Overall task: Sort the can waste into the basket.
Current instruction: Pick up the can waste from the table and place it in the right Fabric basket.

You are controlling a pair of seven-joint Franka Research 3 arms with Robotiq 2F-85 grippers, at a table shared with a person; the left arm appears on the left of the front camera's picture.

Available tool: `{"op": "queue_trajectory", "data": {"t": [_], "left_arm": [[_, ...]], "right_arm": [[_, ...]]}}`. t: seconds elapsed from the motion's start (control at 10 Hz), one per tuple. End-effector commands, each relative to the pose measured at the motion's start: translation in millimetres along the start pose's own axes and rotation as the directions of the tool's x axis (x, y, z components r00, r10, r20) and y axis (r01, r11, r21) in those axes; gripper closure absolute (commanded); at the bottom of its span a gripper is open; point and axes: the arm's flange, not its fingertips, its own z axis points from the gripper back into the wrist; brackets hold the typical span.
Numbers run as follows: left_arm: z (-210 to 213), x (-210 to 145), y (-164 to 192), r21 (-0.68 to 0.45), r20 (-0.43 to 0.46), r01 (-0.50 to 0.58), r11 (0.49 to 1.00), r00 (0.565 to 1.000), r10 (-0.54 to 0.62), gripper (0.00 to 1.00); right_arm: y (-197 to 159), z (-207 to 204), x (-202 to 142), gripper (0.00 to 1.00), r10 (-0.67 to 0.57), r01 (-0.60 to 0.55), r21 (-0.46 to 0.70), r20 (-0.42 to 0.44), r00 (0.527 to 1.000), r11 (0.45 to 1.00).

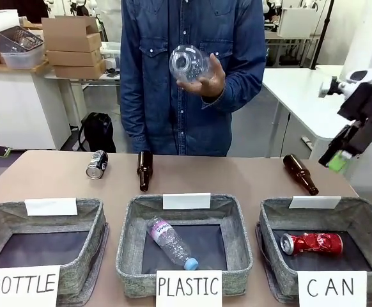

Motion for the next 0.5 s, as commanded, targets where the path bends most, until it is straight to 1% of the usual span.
{"op": "queue_trajectory", "data": {"t": [0.0,0.1,0.2,0.3,0.4], "left_arm": [[1,-1,-1,-0.009,-0.01,0.024,1.0,1.0,-0.024,0.0],[1,-1,-1,-0.009,-0.01,0.024,1.0,1.0,-0.024,0.0],[1,-1,-1,-0.009,-0.01,0.024,1.0,1.0,-0.024,0.0],[1,-1,-1,-0.009,-0.01,0.024,1.0,1.0,-0.024,0.0],[1,-1,-1,-0.009,-0.01,0.024,1.0,1.0,-0.024,0.0]], "right_arm": [[-22,29,-4,0.0,-0.697,0.361,0.611,0.499,0.515,0.705],[-29,30,-7,0.0,-0.786,0.402,0.678,0.493,0.372,0.616],[-39,29,-14,0.0,-0.866,0.439,0.757,0.488,0.11,0.483],[-44,28,-21,0.0,-0.888,0.429,0.812,0.457,-0.045,0.396],[-47,25,-25,0.0,-0.869,0.446,0.834,0.449,-0.209,0.324]]}}
